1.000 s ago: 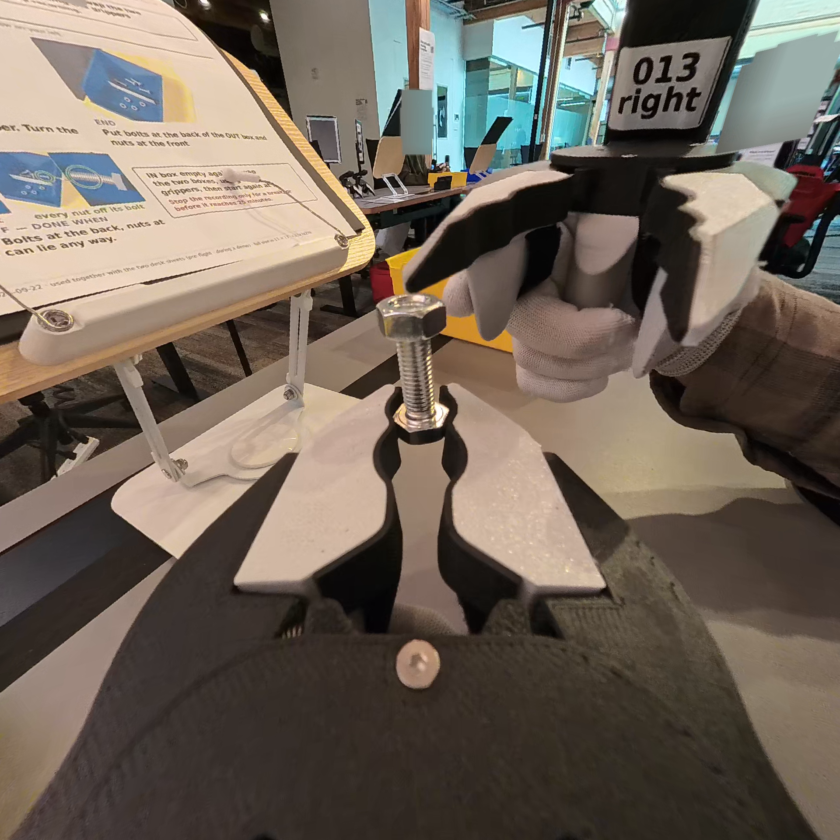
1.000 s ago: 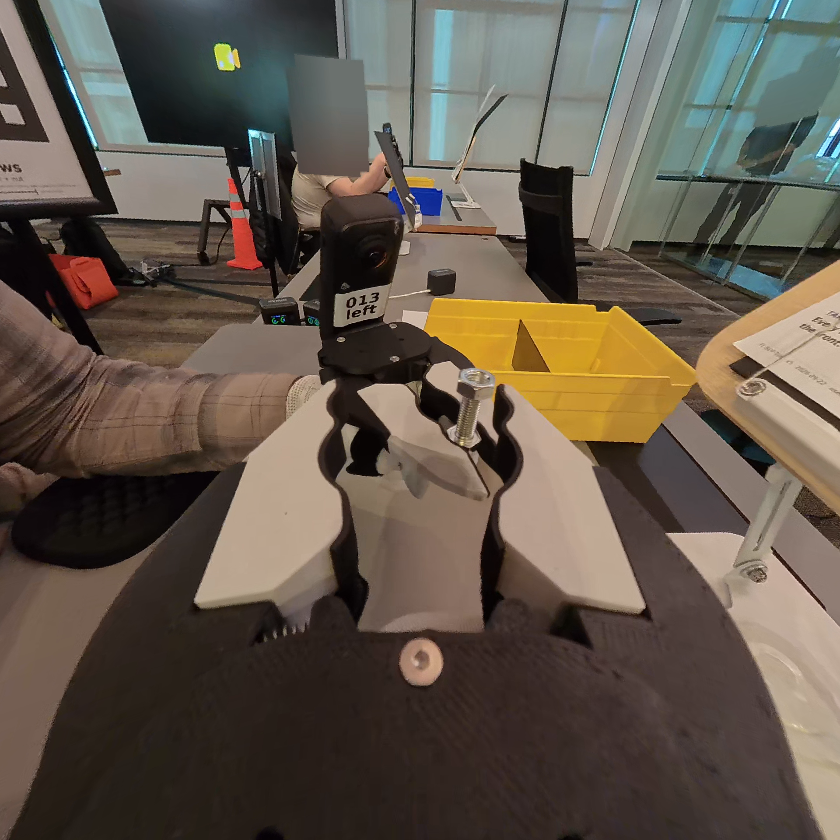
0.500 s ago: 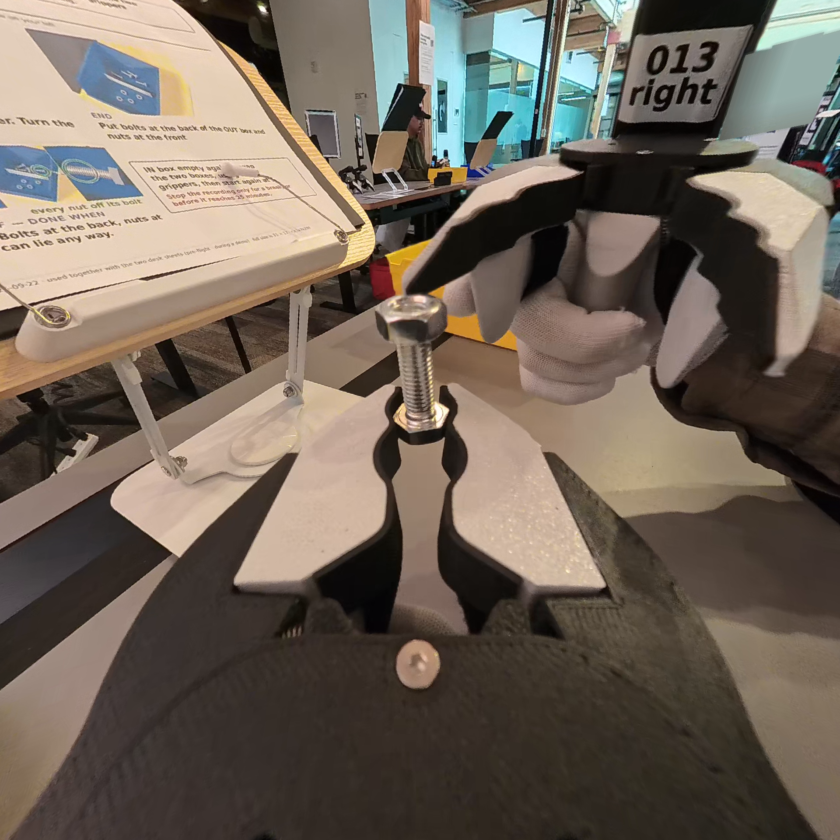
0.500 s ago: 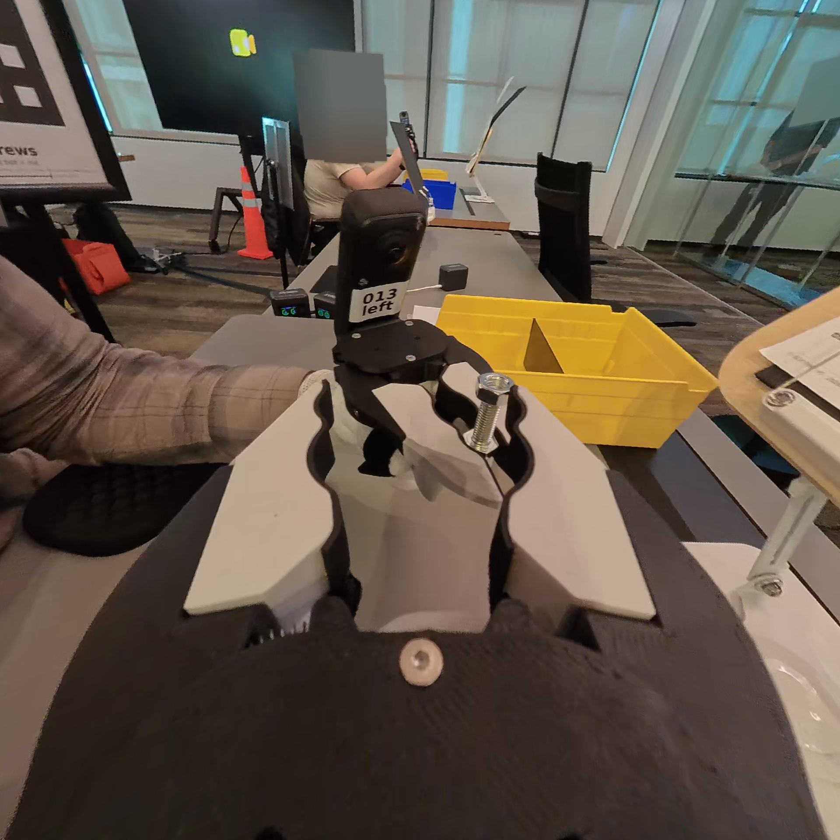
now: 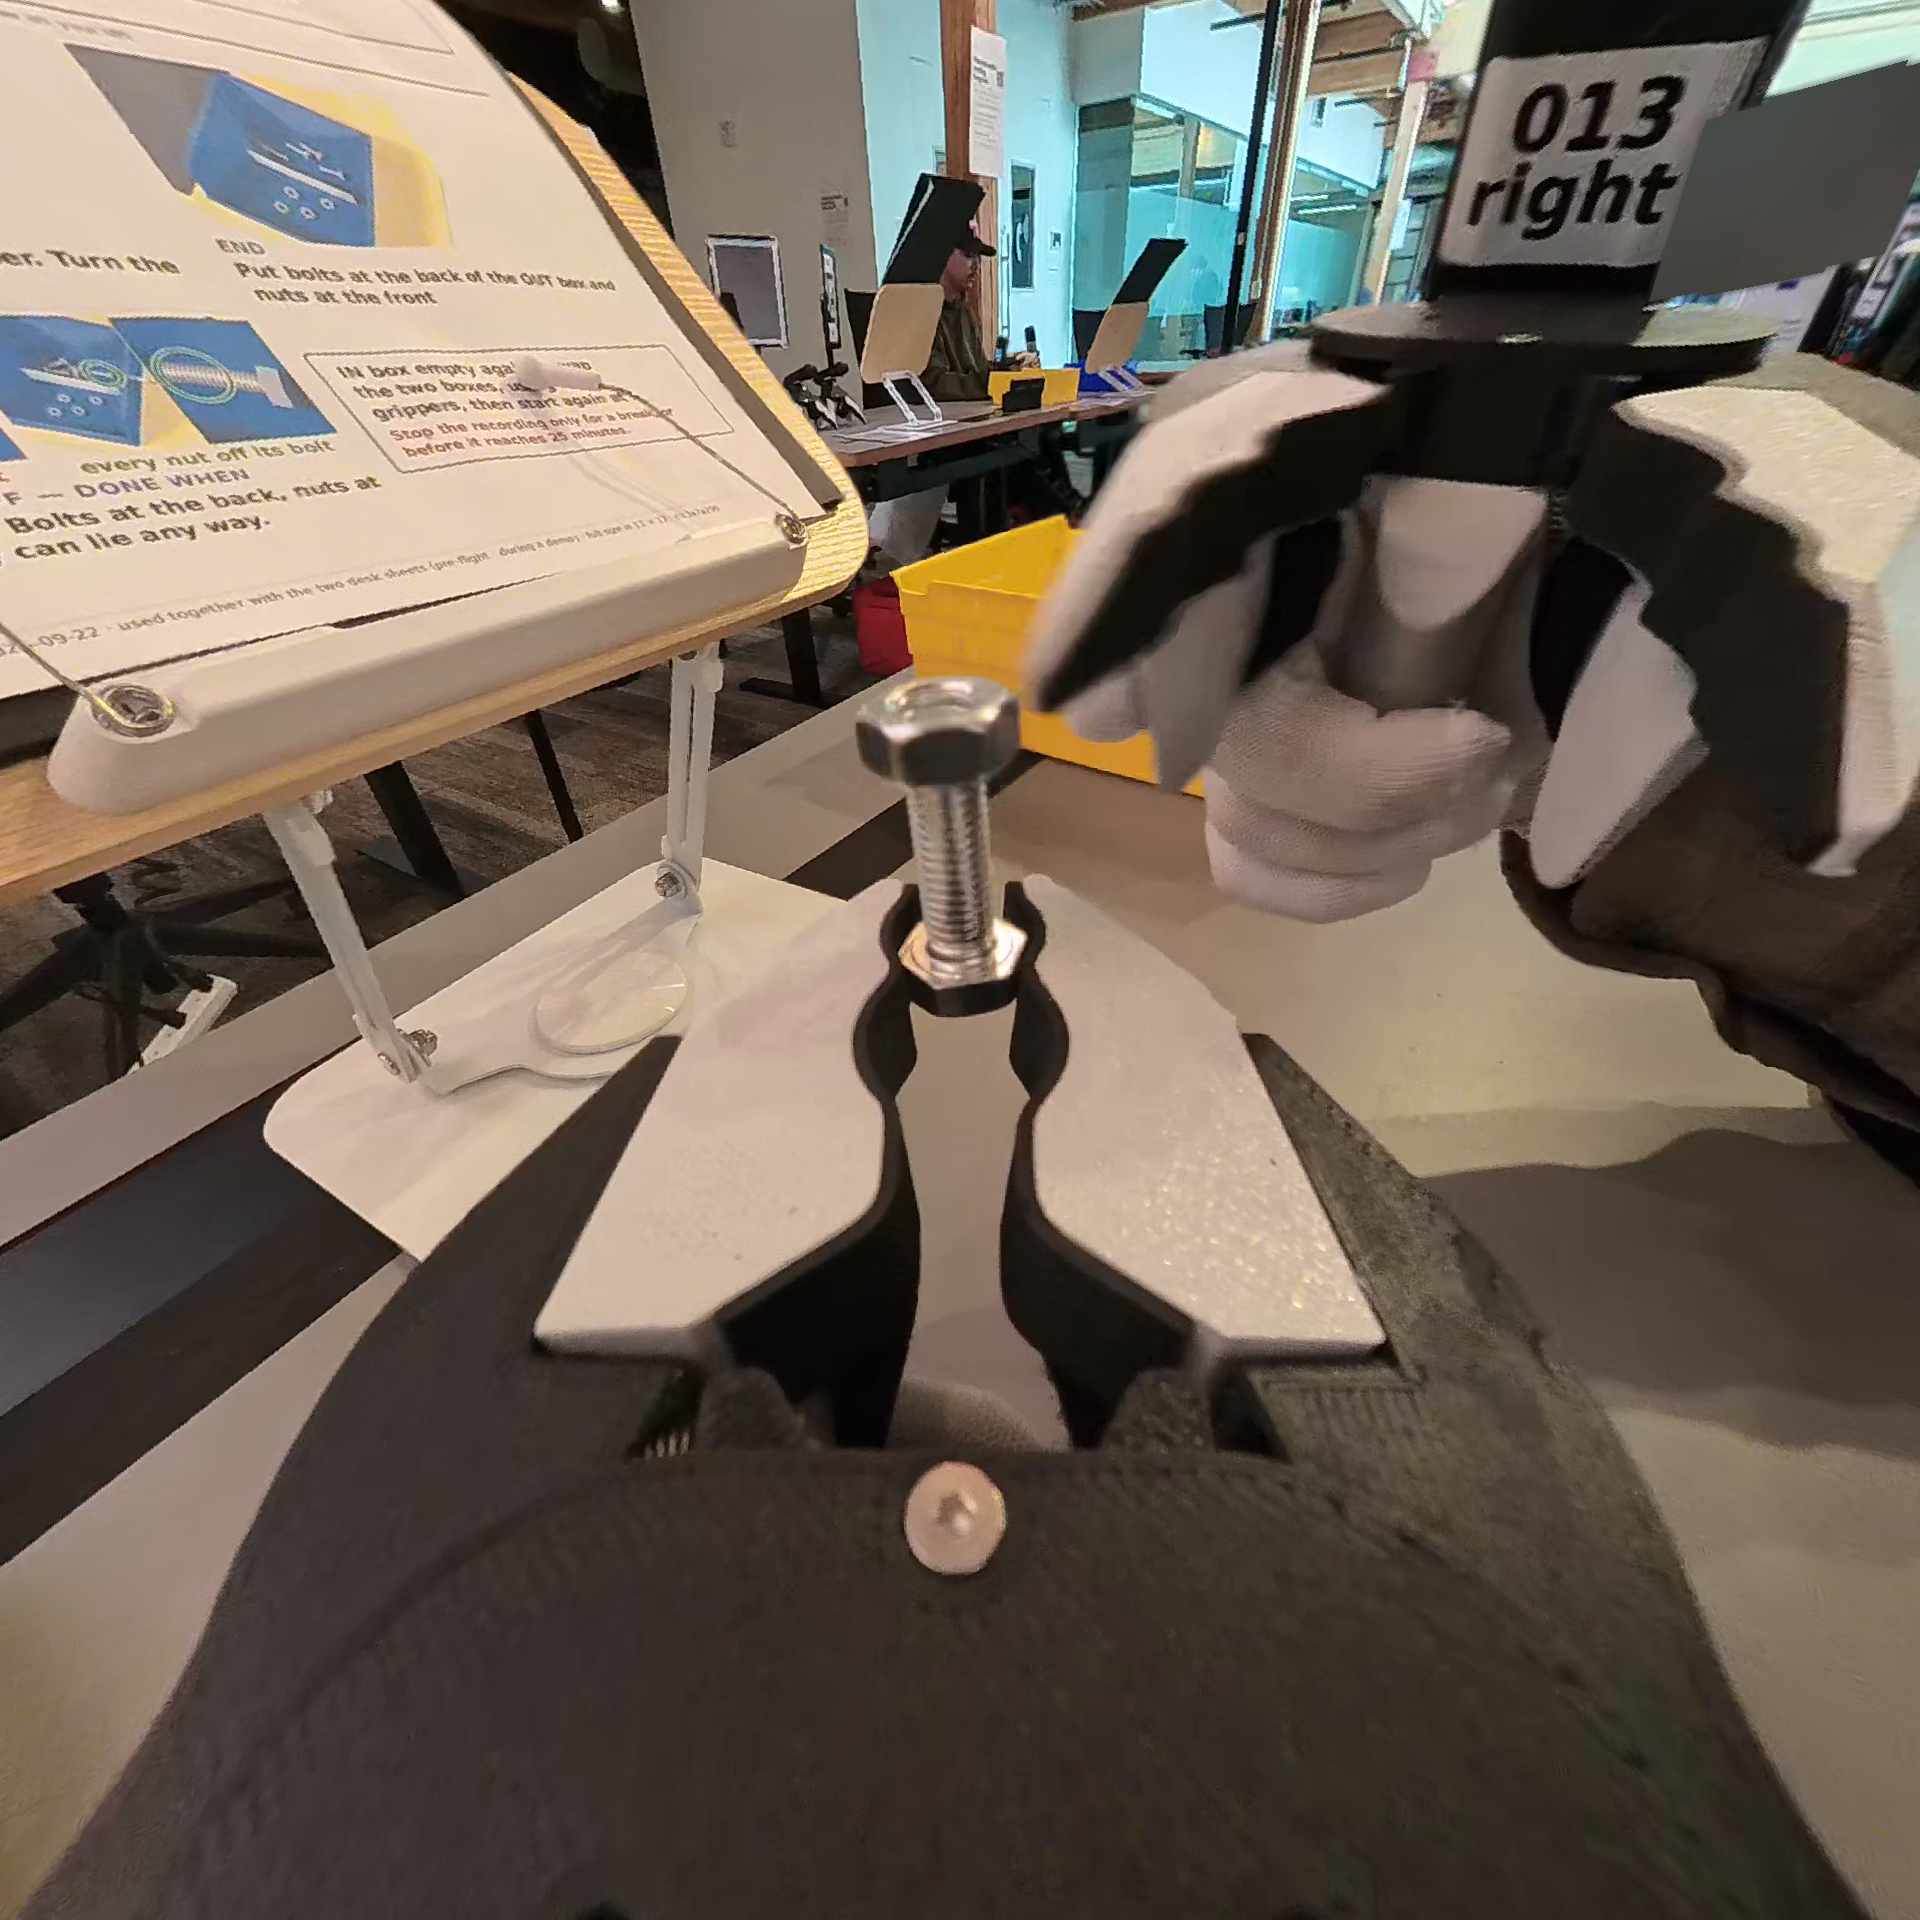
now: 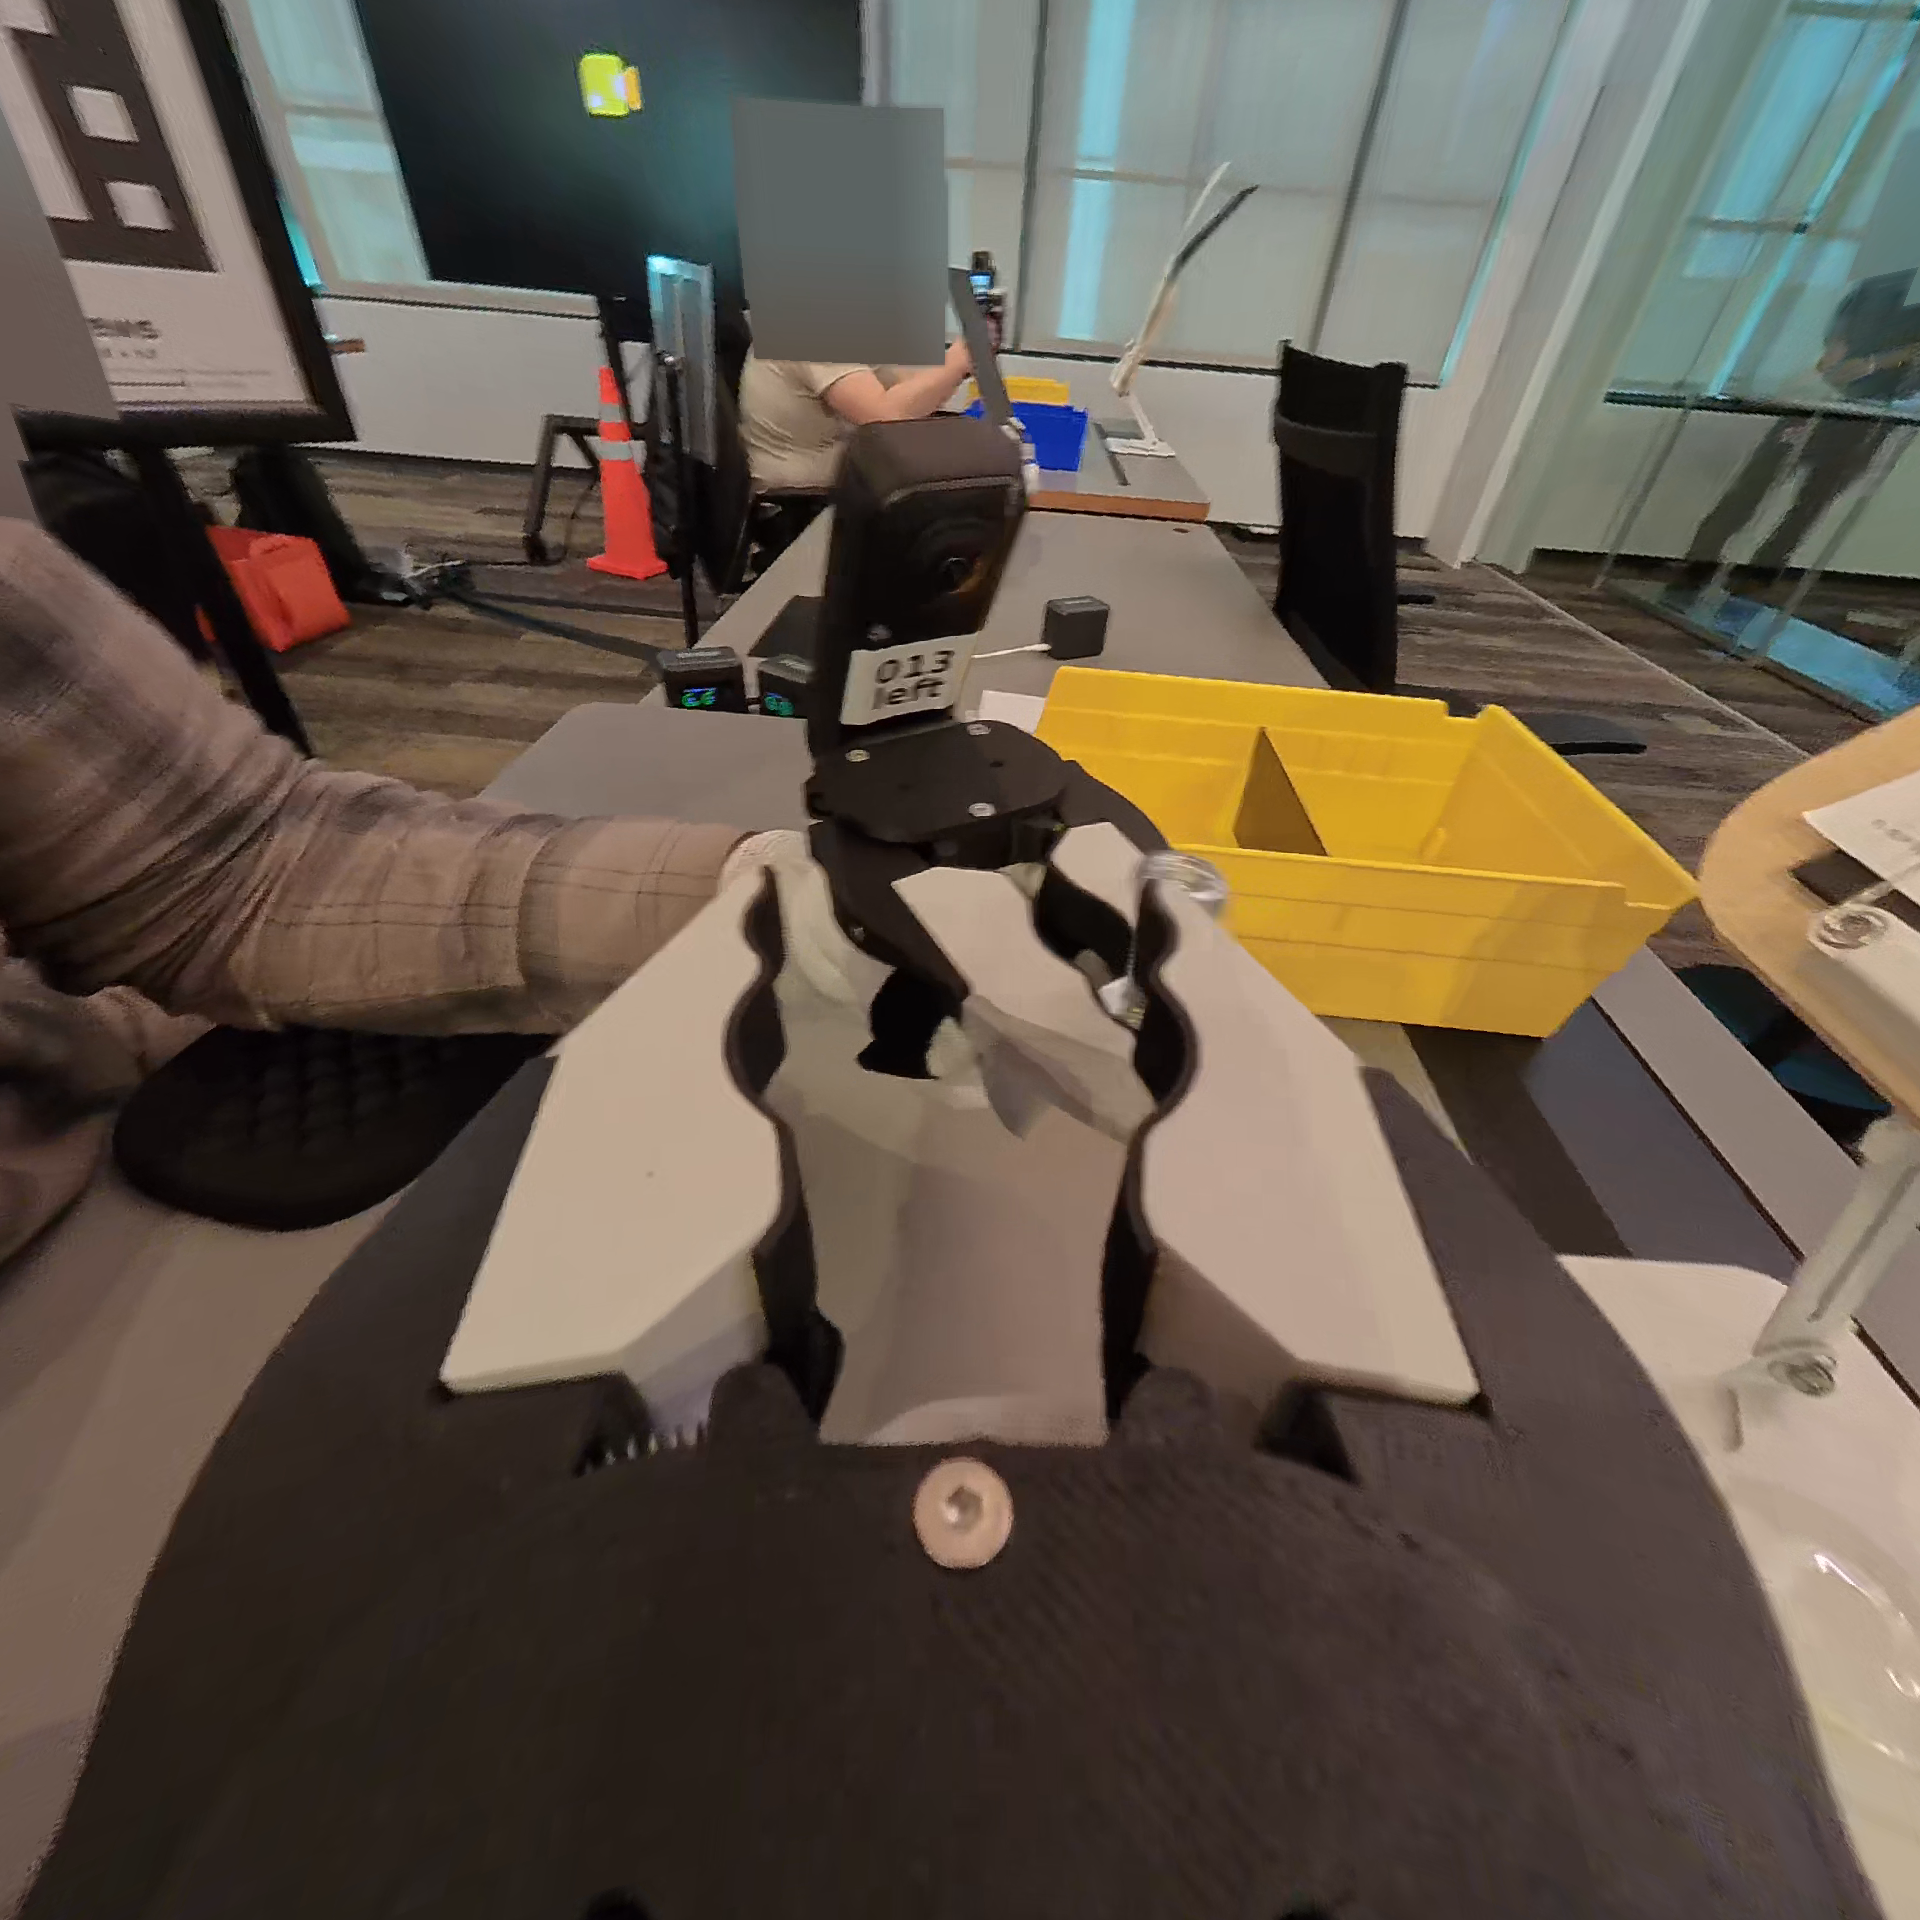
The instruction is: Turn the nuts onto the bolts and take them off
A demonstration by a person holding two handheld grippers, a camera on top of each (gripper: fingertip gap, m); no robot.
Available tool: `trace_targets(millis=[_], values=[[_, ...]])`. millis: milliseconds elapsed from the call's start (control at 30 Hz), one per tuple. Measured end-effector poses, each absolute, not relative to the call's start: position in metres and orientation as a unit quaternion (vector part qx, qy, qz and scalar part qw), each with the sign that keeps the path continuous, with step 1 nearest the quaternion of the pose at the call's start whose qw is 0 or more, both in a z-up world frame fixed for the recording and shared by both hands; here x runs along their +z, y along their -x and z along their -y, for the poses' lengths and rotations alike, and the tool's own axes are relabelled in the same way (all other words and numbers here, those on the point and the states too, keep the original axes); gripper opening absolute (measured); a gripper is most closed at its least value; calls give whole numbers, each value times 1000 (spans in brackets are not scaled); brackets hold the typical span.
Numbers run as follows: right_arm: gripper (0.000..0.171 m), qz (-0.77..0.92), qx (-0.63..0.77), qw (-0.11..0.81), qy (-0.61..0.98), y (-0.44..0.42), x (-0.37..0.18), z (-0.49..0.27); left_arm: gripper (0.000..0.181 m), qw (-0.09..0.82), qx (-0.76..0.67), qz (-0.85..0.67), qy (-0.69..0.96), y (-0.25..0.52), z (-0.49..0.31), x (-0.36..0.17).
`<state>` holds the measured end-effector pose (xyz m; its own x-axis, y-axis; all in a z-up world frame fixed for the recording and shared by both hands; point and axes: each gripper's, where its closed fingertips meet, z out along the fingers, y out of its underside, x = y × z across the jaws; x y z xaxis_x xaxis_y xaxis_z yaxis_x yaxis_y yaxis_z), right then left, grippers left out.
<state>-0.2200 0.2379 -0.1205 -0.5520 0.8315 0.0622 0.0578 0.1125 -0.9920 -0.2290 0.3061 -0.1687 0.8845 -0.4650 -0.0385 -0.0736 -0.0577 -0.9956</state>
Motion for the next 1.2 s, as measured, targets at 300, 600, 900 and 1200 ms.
trace_targets(millis=[300,600,900,1200], values=[[85,653,571,346,357,226,-123,-248,15,658,-151,-192,712,227,-306,-169],[69,651,572,352,354,221,-124,-257,15,654,-153,-192,716,227,-307,-172],[37,675,583,331,308,213,-127,-238,15,652,-150,-187,719,231,-307,-174],[80,658,574,344,344,227,-133,-246,15,649,-153,-194,719,227,-307,-175]])
